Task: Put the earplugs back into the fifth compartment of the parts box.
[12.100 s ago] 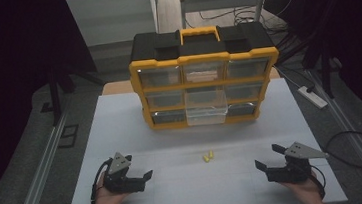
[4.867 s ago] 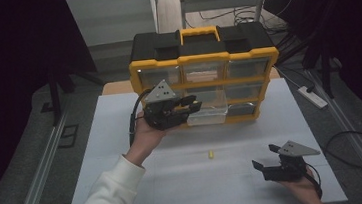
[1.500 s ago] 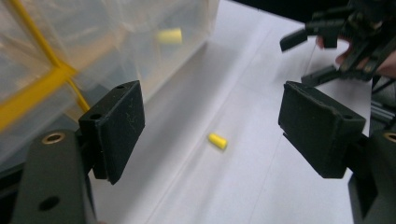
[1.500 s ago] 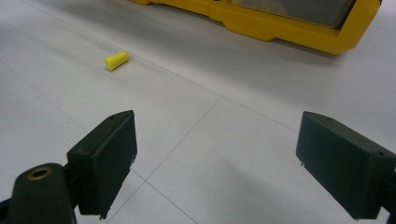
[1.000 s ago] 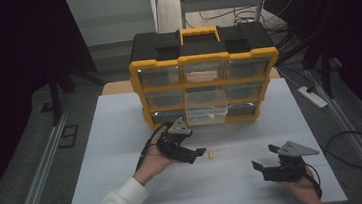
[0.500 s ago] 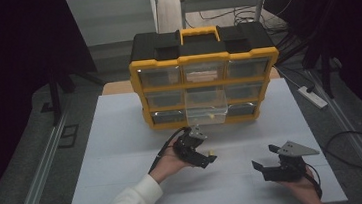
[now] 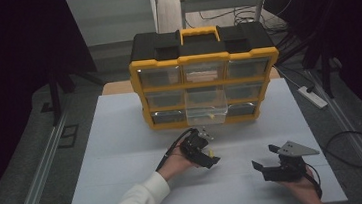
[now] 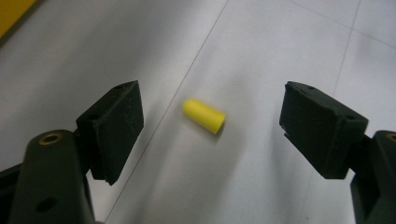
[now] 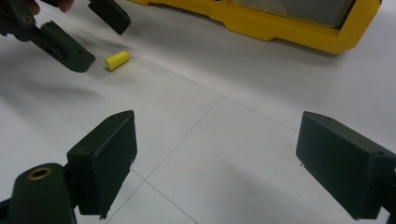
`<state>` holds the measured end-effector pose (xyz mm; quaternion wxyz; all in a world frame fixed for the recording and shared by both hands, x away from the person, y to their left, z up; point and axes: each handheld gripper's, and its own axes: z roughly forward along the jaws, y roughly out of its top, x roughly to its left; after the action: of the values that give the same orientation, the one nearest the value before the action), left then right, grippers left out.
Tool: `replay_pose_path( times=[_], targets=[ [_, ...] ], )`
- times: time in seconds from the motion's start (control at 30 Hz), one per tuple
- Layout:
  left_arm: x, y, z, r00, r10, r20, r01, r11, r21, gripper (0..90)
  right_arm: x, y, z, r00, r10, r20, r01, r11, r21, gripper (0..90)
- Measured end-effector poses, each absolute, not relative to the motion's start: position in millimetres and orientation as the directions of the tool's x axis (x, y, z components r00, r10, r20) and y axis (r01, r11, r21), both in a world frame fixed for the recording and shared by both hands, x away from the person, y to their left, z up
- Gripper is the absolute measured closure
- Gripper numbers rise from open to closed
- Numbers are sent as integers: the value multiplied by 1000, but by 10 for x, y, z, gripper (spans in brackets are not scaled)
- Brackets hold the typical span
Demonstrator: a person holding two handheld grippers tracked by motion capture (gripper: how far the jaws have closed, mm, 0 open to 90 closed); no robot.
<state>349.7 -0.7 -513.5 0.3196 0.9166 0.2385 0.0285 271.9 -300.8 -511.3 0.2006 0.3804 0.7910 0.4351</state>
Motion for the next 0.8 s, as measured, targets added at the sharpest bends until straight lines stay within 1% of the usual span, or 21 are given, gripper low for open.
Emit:
replay_pose_path(
  times=[0.17, 0.27, 0.3, 0.53, 0.57, 0.67, 0.8],
  targets=[
    [3525, -44, -5179, 884, 457, -98, 422, -690, 588, 218, 2720, -3010, -5113, -629, 777, 15, 428, 331, 841, 131],
    [3529, -64, -5199, 884, 459, -94, 422, -694, 584, 255, 2719, -3010, -5112, -629, 777, 13, 426, 331, 842, 131],
    [3526, -74, -5209, 886, 456, -86, 416, -700, 581, 255, 2718, -3010, -5112, -629, 777, 12, 425, 331, 842, 131],
    [3511, -81, -5205, 885, 463, -45, 402, -713, 574, 410, 2718, -3013, -5109, -629, 777, 9, 421, 331, 845, 131],
    [3507, -81, -5201, 886, 462, -38, 398, -716, 574, 448, 2718, -3012, -5109, -630, 777, 9, 420, 330, 845, 131],
    [3489, -85, -5191, 889, 456, -40, 394, -717, 575, 602, 2717, -3014, -5107, -628, 778, 8, 419, 330, 846, 131],
    [3473, -84, -5178, 898, 439, -35, 379, -729, 571, 722, 2716, -3015, -5105, -627, 779, 6, 419, 330, 846, 131]
  ],
)
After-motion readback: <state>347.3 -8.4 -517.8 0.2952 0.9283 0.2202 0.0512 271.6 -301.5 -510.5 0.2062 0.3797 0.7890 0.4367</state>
